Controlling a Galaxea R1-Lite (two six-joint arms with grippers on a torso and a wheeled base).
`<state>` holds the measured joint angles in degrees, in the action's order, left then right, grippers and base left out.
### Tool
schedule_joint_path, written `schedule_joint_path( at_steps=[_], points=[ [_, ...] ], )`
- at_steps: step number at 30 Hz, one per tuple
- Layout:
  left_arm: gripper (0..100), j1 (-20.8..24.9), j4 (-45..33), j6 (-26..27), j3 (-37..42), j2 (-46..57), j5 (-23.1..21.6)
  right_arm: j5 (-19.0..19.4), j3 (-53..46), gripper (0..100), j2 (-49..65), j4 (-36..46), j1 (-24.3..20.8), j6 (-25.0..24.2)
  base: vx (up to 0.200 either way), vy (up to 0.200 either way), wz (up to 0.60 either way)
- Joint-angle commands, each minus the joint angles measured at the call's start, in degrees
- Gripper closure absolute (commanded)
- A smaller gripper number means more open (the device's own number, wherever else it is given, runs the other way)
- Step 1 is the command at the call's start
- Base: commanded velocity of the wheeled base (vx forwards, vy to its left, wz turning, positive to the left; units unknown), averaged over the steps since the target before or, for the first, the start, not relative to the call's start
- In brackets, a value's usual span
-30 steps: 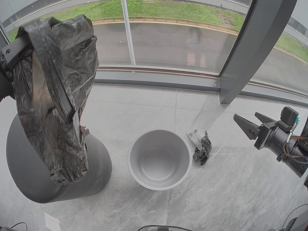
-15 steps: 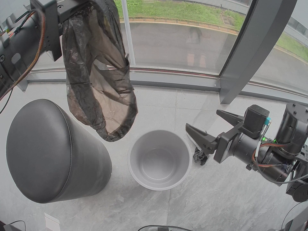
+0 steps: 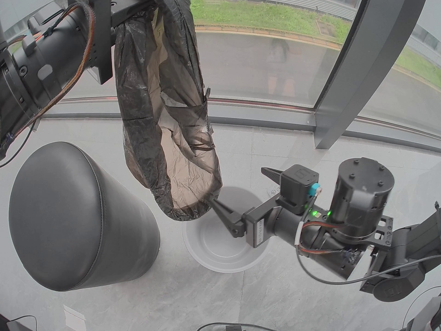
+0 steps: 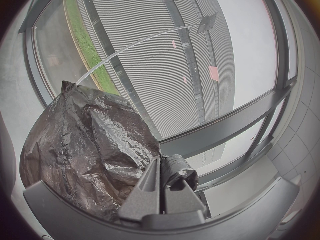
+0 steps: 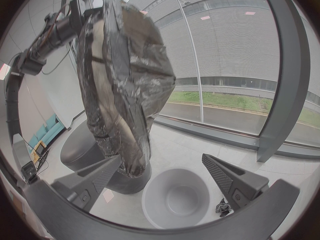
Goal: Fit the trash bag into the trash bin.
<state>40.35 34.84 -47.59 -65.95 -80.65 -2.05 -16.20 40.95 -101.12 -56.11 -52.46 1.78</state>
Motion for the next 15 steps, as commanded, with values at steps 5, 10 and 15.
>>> schedule_joint_path(
  at_steps=[5, 10, 15],
  points=[
    [100, 1.22, -0.65, -1.36, 0.38, 2.25, -0.68, -0.85, 4.67, 0, -9.97, -3.74, -1.07, 0.77, 0.000, 0.000, 0.00],
    [100, 1.66, -1.88, -1.89, 0.38, 2.96, -0.94, -0.85, 7.57, 0, -12.35, -4.44, -0.72, 4.02, 0.000, 0.000, 0.00],
    [100, 1.75, -2.23, -3.12, 0.65, 3.40, -1.64, -1.03, 12.14, 0, -15.51, -4.44, -0.72, 6.22, 0.000, 0.000, 0.00]
  ],
)
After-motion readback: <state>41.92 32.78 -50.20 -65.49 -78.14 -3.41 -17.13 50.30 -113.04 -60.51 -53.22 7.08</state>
